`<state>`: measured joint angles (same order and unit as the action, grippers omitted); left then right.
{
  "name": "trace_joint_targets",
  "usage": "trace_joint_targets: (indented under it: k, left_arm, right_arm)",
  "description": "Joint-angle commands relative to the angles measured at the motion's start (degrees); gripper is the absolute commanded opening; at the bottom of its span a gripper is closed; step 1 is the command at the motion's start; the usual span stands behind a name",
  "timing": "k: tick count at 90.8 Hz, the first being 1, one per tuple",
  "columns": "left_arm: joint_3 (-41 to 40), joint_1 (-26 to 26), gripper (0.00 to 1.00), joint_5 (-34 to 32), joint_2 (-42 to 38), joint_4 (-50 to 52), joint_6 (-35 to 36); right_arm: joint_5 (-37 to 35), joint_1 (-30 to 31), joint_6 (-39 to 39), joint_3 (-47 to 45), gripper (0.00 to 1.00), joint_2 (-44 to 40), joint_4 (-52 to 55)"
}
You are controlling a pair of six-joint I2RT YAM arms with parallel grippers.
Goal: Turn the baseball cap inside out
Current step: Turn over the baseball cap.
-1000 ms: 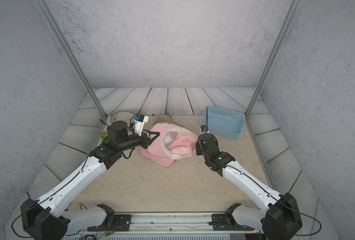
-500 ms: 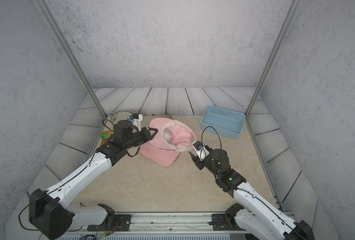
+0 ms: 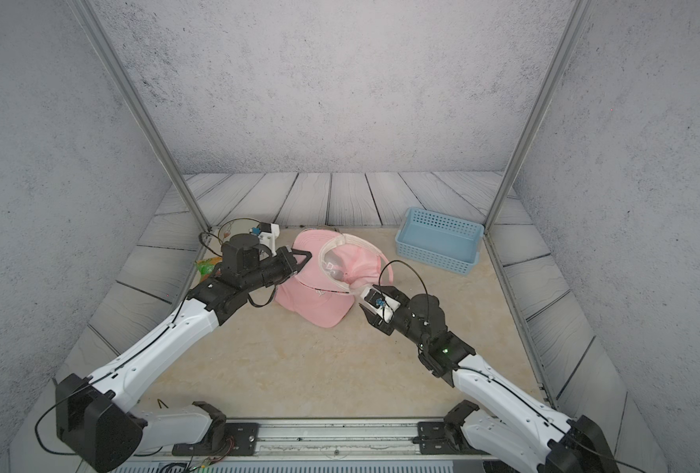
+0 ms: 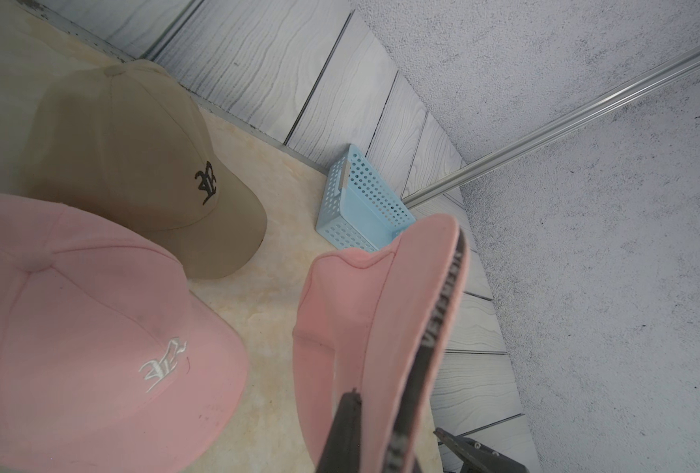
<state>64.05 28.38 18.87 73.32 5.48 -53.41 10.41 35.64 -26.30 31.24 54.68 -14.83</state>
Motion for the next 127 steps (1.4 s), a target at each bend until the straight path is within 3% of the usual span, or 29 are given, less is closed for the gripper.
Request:
trace_joint_targets:
  k: [1,25,37,42,53,66,76,87,97,104,127]
  left_arm:
    - [2.0,0.3,0.0,2.2,-1.2,-1.7,-0.2]
    - [2.1,0.8,0.0,6.5,-0.6,-2.6,3.3]
    - [2.9,0.8,0.0,8.4,-0.4,-2.0,9.7]
    - [3.4,0.8,0.0,9.3,-0.5,-2.0,14.5]
    - [4.9,0.7,0.0,10.5,-1.2,-2.1,25.6]
    - [9.6,0.8,0.0,10.3,-0.5,2.3,37.5]
    - [11.6,0.7,0.0,7.8,-0.5,4.6,43.5]
    - [10.8,0.8,0.0,8.5,-0.9,3.7,46.0]
    - [8.8,0.9,0.0,13.1,-1.0,1.6,44.3]
    - [7.0,0.9,0.0,14.7,-1.2,0.2,42.7]
    - [3.8,1.2,0.0,16.5,0.0,-0.9,41.1]
  right_arm:
    - [0.8,0.5,-4.0,1.2,0.63,1.6,-0.7]
    - [1.2,0.7,-8.0,5.1,0.61,6.9,1.5]
    - [4.1,0.8,-9.4,7.8,0.42,8.6,7.5]
    - [5.6,0.8,-9.2,8.8,0.32,8.9,10.8]
    - [11.3,0.8,-7.4,12.0,0.18,9.6,20.7]
    - [17.1,0.8,-3.9,15.5,0.08,12.4,30.6]
    - [18.2,0.9,-3.1,16.9,0.06,14.1,35.7]
    - [16.7,0.8,-2.4,17.6,0.09,14.9,37.3]
    - [12.9,0.8,0.4,16.0,0.39,11.9,32.3]
    - [12.5,0.8,2.1,14.1,0.51,8.0,27.4]
    - [12.2,0.8,11.1,10.2,0.59,-2.0,14.8]
